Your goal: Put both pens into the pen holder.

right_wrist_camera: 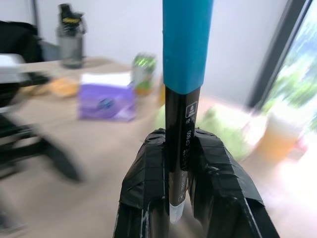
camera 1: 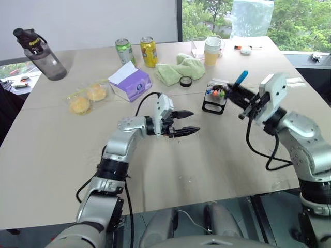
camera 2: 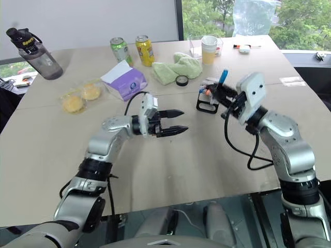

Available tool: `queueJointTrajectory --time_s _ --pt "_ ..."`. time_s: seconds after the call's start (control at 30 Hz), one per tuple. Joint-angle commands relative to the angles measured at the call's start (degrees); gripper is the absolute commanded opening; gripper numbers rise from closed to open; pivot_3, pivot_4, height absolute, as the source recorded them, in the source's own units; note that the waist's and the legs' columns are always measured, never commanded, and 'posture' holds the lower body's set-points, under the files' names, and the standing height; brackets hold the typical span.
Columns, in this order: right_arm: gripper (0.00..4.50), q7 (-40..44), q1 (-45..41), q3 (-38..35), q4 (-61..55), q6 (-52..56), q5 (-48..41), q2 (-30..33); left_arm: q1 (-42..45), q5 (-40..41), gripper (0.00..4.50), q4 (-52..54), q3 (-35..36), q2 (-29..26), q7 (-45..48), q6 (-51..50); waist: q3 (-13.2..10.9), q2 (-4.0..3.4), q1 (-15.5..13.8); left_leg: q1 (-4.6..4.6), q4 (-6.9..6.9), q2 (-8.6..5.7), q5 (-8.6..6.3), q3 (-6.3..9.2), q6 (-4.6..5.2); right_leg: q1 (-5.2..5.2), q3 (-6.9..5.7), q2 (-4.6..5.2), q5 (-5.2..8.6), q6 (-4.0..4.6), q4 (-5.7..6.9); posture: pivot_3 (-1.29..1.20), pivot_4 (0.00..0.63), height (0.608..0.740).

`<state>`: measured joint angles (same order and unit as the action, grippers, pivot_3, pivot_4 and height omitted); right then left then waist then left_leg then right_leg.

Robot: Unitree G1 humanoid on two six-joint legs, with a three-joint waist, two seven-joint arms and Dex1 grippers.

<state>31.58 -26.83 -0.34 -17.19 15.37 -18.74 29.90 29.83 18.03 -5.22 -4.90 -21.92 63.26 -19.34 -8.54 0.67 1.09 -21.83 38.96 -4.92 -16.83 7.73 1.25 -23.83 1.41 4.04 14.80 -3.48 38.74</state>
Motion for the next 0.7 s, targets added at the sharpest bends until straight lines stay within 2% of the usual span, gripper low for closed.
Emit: queueJointTrajectory --time_s 0.03,0.3,0.7 --pt "0.07 0.4 -2.6 1.9 2.4 -9.2 5.7 -1.2 -2.9 0.6 3.55 8.6 1.4 -1.6 -4.0 -2.0 0.0 0.0 -0.1 -0.01 0.0 0.0 0.0 0.0 0.0 0.0 0.0 0.01 0.0 0.0 -0.02 0.0 0.15 0.74" --pt "0.07 2.4 -7.0 6.7 17.7 -25.4 14.9 -3.5 -8.5 3.5 3.55 22.1 4.5 -3.9 -12.6 -9.1 0.0 -0.02 -0.3 -0.02 -0.01 0.0 0.0 0.02 0.0 0.02 0.0 0.01 0.0 0.01 -0.07 0.0 0.15 0.74" --pt "0.07 0.6 -12.6 6.5 36.5 -38.8 19.8 -6.0 -11.6 5.7 3.55 30.4 7.2 -4.3 -21.9 -14.1 0.0 -0.05 -0.1 0.02 -0.12 0.02 0.0 -0.04 -0.01 0.01 0.04 -0.01 -0.01 0.02 -0.15 0.0 0.15 0.74"
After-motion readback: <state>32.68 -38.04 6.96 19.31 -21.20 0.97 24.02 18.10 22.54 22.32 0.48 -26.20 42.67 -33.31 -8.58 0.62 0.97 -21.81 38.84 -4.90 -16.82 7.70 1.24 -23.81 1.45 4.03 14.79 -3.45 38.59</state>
